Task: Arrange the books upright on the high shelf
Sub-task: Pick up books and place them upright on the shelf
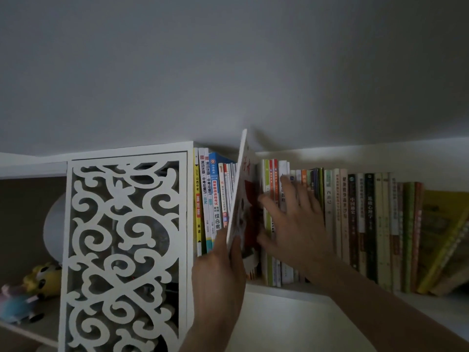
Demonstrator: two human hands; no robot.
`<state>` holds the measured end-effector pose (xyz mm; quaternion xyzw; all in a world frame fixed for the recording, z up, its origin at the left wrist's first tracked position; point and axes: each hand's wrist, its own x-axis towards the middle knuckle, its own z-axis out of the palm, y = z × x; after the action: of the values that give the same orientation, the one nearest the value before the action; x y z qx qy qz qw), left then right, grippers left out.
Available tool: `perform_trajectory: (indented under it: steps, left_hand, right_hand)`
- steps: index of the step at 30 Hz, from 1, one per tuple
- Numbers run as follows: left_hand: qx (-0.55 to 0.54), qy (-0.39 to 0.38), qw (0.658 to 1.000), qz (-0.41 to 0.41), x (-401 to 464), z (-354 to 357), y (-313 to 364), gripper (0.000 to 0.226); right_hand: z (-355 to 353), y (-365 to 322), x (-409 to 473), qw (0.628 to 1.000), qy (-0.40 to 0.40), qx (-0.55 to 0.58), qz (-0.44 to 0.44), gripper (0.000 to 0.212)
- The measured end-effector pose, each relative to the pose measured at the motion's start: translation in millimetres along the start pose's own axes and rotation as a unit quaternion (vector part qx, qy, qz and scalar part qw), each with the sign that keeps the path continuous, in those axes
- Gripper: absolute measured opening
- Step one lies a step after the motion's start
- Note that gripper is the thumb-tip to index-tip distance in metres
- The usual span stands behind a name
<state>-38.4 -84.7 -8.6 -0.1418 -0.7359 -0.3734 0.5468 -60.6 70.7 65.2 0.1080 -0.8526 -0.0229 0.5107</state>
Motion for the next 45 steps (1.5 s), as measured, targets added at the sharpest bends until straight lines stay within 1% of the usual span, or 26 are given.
perform_trajectory:
  steps: [4,6,8,10,12,14,15,16,19,21,23,24,26,27,28,29,30,32,33,34,36,37,41,43,44,45]
  left_hand:
    - [-0.019,-0.072,0.994,-0.086,-19.6,27.1,-0.5,0.047]
    - [-0.011,-0.103,0.989,-0.101,-23.7,34.7,2.2,0.041]
    - [-0.012,-0.103,0.989,-0.105,-19.6,38.3,3.8,0.038]
    - [0.023,-0.1,0.99,-0.091,-7.8,41.8,5.5,0.037]
    - [0.058,-0.109,0.991,-0.059,2.5,45.2,4.2,0.037]
    - [0.1,-0.116,0.988,0.002,5.6,44.0,9.3,0.037]
    - [0.117,-0.113,0.986,0.027,5.2,43.1,11.1,0.038]
    - [0.128,-0.095,0.986,0.052,4.0,42.5,9.3,0.04]
    - [0.116,-0.089,0.987,0.073,-0.9,44.2,-1.2,0.047]
    - [0.155,-0.102,0.98,0.071,-3.9,52.2,-9.4,0.059]
    - [0.181,-0.122,0.974,0.056,-5.4,55.1,-15.0,0.06]
    - [0.168,-0.139,0.974,0.064,-4.5,52.7,-17.0,0.054]
    - [0.132,-0.141,0.979,0.064,-1.8,52.8,-18.5,0.047]
    - [0.114,-0.129,0.983,0.064,-1.8,51.0,-17.7,0.055]
    - [0.104,-0.13,0.984,0.065,-1.9,48.4,-18.3,0.057]
    - [0.093,-0.136,0.984,0.067,-0.5,44.7,-19.3,0.05]
    - [0.066,-0.115,0.988,0.082,0.7,43.2,-21.9,0.04]
    - [0.06,-0.113,0.988,0.086,-1.4,44.0,-25.1,0.028]
    - [0.052,-0.123,0.989,0.071,-2.7,44.7,-27.5,0.027]
    - [0.042,-0.123,0.989,0.075,-1.4,48.0,-31.2,0.031]
    - [0.04,-0.137,0.989,0.034,4.6,55.1,-30.3,0.049]
    - [0.047,-0.144,0.988,0.024,8.0,56.7,-29.6,0.052]
    - [0.065,-0.127,0.988,0.057,17.0,60.3,-34.7,0.038]
    - [0.094,-0.098,0.986,0.093,15.9,57.2,-38.3,0.042]
    - [0.12,-0.085,0.983,0.11,16.8,54.6,-39.2,0.047]
    - [0.156,-0.074,0.976,0.134,18.8,52.8,-41.1,0.053]
  right_hand:
    - [0.3,-0.4,-3.1,1.0,-0.001,0.01,0.001,0.068]
    - [0.7,0.2,-4.4,1.0,0.001,0.015,-0.001,0.064]
    - [-0.4,-1.2,-4.9,0.999,0.018,0.042,0.002,0.052]
    - [-4.1,-6.7,-3.3,0.993,0.042,0.108,0.026,0.049]
    - [-9.4,-16.2,1.0,0.984,0.065,0.158,0.051,0.06]
    - [-11.3,-23.8,6.6,0.985,0.089,0.136,0.055,0.071]
    - [-11.7,-25.8,10.0,0.988,0.091,0.114,0.051,0.068]
    - [-12.5,-26.9,13.1,0.99,0.076,0.108,0.047,0.06]
    - [-13.9,-28.6,15.7,0.986,0.0,0.154,0.061,0.038]
    - [-9.3,-32.8,13.3,0.984,-0.035,0.162,0.068,0.038]
    - [-3.2,-39.0,11.6,0.983,-0.04,0.16,0.08,0.05]
    - [0.3,-41.5,12.3,0.983,-0.037,0.158,0.084,0.055]
    - [5.8,-43.5,15.2,0.985,-0.035,0.148,0.079,0.053]
    - [6.2,-42.7,16.4,0.985,-0.036,0.148,0.079,0.052]
    - [6.3,-41.0,17.0,0.984,-0.04,0.158,0.078,0.051]
    - [5.1,-39.4,16.0,0.981,-0.048,0.174,0.075,0.049]
    - [4.1,-38.1,13.7,0.979,-0.047,0.186,0.07,0.042]
    - [1.2,-35.9,7.7,0.982,-0.04,0.172,0.065,0.027]
    - [1.5,-33.9,6.2,0.986,-0.043,0.149,0.065,0.024]
    - [3.4,-31.7,6.1,0.99,-0.043,0.121,0.065,0.027]
    - [7.3,-29.2,9.0,0.995,-0.038,0.056,0.074,0.039]
    - [8.9,-29.2,10.5,0.996,-0.033,0.028,0.074,0.045]
    - [15.0,-26.6,16.8,0.997,-0.032,-0.014,0.072,0.056]
    - [20.9,-24.5,18.2,0.997,-0.026,-0.01,0.074,0.058]
    - [24.7,-22.7,18.4,0.997,-0.012,-0.005,0.072,0.056]
    - [27.9,-19.5,17.4,0.998,0.025,0.01,0.063,0.05]
